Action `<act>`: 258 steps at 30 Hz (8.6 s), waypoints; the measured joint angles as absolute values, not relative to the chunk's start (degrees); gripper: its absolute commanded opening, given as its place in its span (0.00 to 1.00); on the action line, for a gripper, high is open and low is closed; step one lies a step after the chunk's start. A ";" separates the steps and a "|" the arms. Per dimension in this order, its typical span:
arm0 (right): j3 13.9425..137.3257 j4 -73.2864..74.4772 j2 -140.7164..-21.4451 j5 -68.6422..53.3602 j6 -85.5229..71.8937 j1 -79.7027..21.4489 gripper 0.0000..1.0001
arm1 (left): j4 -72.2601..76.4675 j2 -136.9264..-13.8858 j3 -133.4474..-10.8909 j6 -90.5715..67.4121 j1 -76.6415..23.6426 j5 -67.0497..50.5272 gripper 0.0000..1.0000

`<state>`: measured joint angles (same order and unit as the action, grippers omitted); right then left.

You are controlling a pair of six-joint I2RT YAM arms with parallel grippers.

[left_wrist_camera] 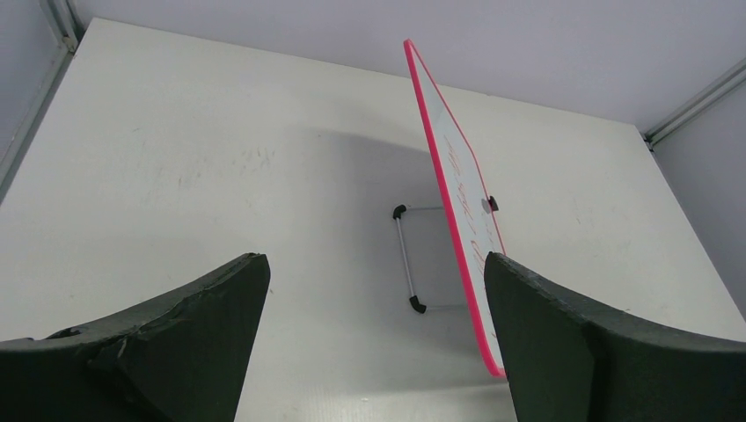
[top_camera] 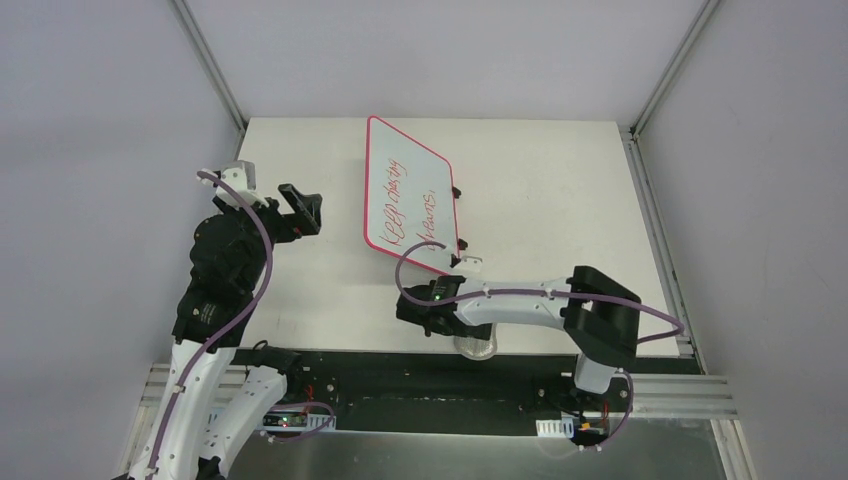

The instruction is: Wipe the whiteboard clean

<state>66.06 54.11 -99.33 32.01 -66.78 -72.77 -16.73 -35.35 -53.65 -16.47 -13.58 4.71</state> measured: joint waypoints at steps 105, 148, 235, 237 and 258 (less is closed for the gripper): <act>92.53 -15.73 -123.87 -27.20 -20.27 -26.37 0.00 | -22.68 -85.17 -76.88 -26.35 -11.55 -22.06 0.31; 92.75 -16.82 -126.74 -21.21 -31.29 -26.48 0.00 | -27.79 -88.77 -81.38 -24.56 -11.57 -22.26 0.00; 89.91 -14.52 -121.23 -9.41 -11.51 -33.65 0.00 | -27.68 -88.64 -81.38 -25.02 -11.64 -22.17 0.00; 89.43 -16.05 -120.16 -10.87 -9.93 -34.68 0.00 | -27.73 -88.64 -81.38 -25.02 -11.64 -22.17 0.00; 80.29 -24.60 -111.90 -19.53 -15.57 -38.79 0.00 | -28.10 -88.64 -81.38 -24.93 -11.62 -21.63 0.00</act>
<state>80.29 -24.60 -111.90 -19.53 -15.57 -38.79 -28.10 -88.64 -81.38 -24.93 -11.62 -21.63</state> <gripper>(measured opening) 0.016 0.085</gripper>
